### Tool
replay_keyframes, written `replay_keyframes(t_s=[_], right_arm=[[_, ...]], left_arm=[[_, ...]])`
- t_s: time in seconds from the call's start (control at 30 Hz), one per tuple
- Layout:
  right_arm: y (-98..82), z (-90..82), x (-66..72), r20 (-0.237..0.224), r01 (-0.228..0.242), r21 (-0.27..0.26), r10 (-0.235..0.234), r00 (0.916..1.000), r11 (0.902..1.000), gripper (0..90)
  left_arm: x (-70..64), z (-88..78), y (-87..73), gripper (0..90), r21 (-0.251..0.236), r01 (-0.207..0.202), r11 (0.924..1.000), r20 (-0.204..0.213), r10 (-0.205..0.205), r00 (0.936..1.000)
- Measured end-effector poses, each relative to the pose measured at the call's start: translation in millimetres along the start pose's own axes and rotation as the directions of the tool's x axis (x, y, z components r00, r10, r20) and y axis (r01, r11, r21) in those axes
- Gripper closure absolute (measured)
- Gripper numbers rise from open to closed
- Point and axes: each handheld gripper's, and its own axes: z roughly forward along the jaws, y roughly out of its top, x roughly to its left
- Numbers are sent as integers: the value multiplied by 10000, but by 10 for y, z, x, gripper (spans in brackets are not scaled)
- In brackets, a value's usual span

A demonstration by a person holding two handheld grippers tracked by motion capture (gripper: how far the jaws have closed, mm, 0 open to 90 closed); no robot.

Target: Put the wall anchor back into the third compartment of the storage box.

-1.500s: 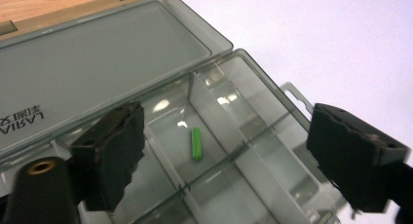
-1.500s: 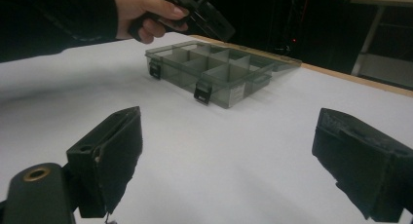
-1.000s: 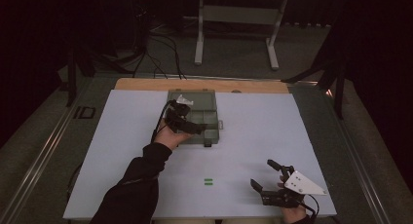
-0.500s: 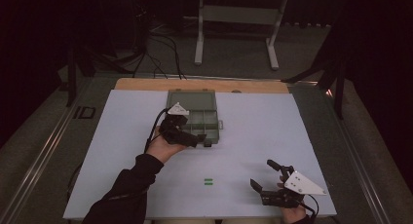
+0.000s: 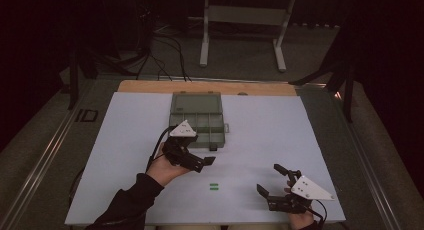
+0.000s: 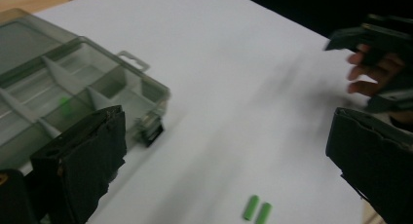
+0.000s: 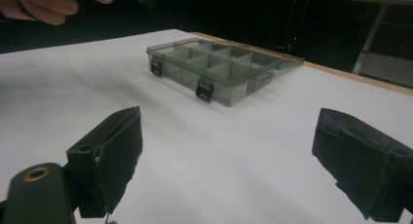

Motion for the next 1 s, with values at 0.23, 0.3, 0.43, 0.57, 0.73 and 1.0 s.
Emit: replay_keyframes(t_s=[0.23, 0.3, 0.43, 0.57, 0.73, 1.0], right_arm=[[2, -4, 0, -1, 19, -23, -19, 10000, 10000, 111], [1, -2, 2, 4, 30, -9, -30, 10000, 10000, 111], [4, -4, 7, -6, 13, -15, -13, 10000, 10000, 111], [6, -7, 11, -15, 0, -45, 0, 10000, 10000, 111], [6, -3, 16, -50, 6, -52, -6, 10000, 10000, 111], [1, 3, 16, -87, -14, -25, 13, 10000, 10000, 111]], left_arm=[[-160, 20, -73, 7, 199, -337, 9992, 459, 328, 9984], [-207, 43, -98, 7, 250, -439, 9987, 599, 423, 9973], [-293, 94, -154, 10, 386, -818, 9959, 844, 783, 9933], [-336, 142, -213, 36, 524, -1011, 9935, 1122, 947, 9892], [-329, 185, -284, 115, 662, -1306, 9892, 1233, 1218, 9849], [-255, 324, -403, 233, 1118, -1255, 9858, 1330, 1103, 9850]])
